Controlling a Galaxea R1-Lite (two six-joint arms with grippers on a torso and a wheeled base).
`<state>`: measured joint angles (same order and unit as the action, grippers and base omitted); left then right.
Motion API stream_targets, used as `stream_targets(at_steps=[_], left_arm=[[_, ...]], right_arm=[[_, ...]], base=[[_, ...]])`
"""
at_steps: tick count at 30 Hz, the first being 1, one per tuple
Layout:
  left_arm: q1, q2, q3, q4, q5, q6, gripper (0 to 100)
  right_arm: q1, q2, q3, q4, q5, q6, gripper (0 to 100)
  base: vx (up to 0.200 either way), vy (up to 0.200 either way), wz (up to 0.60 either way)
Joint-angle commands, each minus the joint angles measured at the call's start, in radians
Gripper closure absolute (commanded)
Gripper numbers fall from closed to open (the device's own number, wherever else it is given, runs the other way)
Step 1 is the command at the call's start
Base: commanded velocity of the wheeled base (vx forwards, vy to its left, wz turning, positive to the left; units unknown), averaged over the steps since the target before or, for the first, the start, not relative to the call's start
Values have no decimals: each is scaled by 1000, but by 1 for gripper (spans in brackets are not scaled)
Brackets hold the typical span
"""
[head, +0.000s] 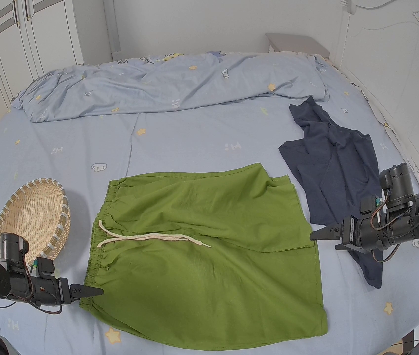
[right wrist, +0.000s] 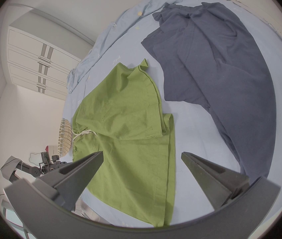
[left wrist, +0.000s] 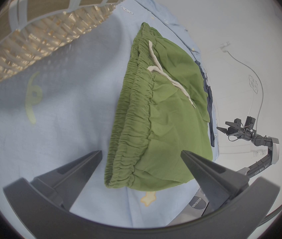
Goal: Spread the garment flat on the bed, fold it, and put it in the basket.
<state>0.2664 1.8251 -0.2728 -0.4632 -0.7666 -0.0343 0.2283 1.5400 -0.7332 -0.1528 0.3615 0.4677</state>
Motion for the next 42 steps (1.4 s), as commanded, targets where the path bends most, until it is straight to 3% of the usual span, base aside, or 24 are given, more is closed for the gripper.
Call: stream_targets(at_steps=[1,6,7,20,24,28,34,37,39,42], left_arm=[[-7,5,6,1,0,-1,0],[-12,11,20,0,1,-1,0],[-15,11,21,0,1,-1,100],[8,-93,104,0,10,4,100],[33,-127,130,1,9,5,100],[39,-168,176,11,10,7,100],[51,-201,230,12,12,14,100],[65,-201,233,12,12,14,100],[77,-199,233,11,12,14,100],[80,-194,231,9,12,14,100]], right_arm=[[0,3,0,-1,1,0,0],[0,5,0,-1,1,2,0],[0,5,0,-1,1,0,0],[0,0,49,4,2,-9,0],[-9,-1,89,16,2,-58,0],[-4,-4,222,48,2,-178,0],[5,-9,314,45,7,-221,0],[5,-14,322,45,47,-219,0],[6,-21,333,48,113,-219,0],[23,-20,337,45,132,-218,0]], base=[[0,0,0],[0,0,0],[0,0,0],[0,0,0],[0,0,0],[0,0,0],[0,0,0],[0,0,0],[0,0,0],[0,0,0]])
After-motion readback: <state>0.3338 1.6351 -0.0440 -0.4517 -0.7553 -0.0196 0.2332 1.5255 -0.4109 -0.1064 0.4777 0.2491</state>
